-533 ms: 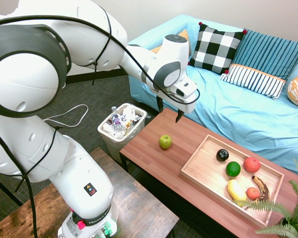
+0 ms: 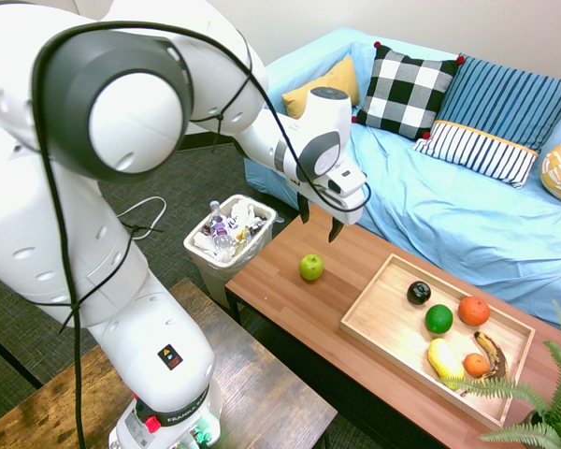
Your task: Put the apple in the tray
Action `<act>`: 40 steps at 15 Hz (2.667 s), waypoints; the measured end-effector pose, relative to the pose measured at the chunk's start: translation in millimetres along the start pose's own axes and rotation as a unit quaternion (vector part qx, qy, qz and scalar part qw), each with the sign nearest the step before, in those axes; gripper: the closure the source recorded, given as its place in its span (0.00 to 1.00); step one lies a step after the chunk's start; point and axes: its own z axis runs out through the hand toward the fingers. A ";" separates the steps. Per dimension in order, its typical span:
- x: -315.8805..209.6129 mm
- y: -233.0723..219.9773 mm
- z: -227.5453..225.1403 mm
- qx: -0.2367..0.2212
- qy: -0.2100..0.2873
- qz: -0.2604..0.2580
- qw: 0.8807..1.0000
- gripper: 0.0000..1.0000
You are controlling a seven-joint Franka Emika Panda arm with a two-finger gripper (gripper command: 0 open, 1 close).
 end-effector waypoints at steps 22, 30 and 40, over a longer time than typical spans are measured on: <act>7.6 -66.0 206.4 -0.068 -0.076 0.061 0.993 1.00; 28.4 -66.2 185.6 -0.049 -0.066 0.070 0.994 1.00; 202.8 95.0 103.5 -0.017 -0.016 0.206 0.978 1.00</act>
